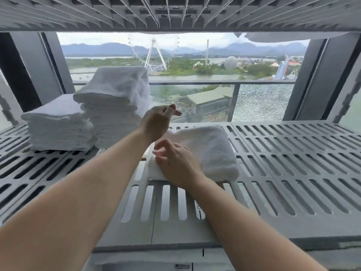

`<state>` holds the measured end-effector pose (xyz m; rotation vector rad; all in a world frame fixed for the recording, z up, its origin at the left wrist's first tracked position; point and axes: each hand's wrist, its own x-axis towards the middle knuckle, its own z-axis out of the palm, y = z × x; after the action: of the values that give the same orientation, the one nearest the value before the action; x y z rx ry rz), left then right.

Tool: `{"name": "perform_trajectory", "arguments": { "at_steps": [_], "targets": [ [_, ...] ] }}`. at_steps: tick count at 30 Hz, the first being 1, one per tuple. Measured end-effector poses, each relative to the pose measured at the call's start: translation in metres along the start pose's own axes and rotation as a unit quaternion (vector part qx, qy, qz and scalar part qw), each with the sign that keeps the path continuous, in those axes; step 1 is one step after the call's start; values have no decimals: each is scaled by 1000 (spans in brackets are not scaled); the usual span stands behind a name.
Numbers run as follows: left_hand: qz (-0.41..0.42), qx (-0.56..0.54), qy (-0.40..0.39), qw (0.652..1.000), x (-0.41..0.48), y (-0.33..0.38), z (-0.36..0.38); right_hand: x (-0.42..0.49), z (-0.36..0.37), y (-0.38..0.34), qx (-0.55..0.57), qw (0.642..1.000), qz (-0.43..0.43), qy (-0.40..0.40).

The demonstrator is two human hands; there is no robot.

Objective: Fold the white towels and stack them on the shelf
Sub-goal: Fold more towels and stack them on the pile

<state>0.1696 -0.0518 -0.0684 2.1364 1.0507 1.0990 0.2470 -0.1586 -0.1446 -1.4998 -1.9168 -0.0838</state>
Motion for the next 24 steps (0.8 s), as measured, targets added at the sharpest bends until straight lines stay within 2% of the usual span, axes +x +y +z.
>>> {"name": "perform_trajectory", "arguments": {
  "at_steps": [2, 4, 6, 9, 11, 13, 15, 17, 19, 22, 24],
  "targets": [
    [-39, -60, -135, 988, 3, 4, 8, -5, -1, 0, -60, 998, -35, -7],
    [-81, -48, -210, 973, 2, -1, 15, -12, -4, -1, -83, 995, -55, -11],
    [-93, 12, -235, 967, 1, -9, 21, -19, -7, -1, -104, 991, -79, -27],
    [-39, 179, -277, 943, 4, -21, 28, -27, -15, 0, -119, 987, -107, -32],
    [-34, 268, -298, 916, 7, -27, 34, -34, -20, -1, -110, 986, -127, 11],
    [-35, 313, -296, 902, 8, -31, 40, -40, -22, -2, -137, 977, -134, 89],
    [-23, 343, -274, 898, 6, -32, 45, -46, -25, -2, -171, 975, -66, 128],
    [-20, 382, -254, 888, 2, -28, 48, -49, -28, 0, -206, 969, 26, 132],
    [-37, 438, -243, 865, -4, -19, 51, -50, -34, 3, -230, 961, 106, 113],
    [-74, 508, -247, 822, -15, 0, 52, -45, -50, 10, -209, 945, 241, 68],
    [-88, 522, -245, 812, -23, 6, 50, -44, -61, 17, -194, 930, 307, 49]
  ]
}}
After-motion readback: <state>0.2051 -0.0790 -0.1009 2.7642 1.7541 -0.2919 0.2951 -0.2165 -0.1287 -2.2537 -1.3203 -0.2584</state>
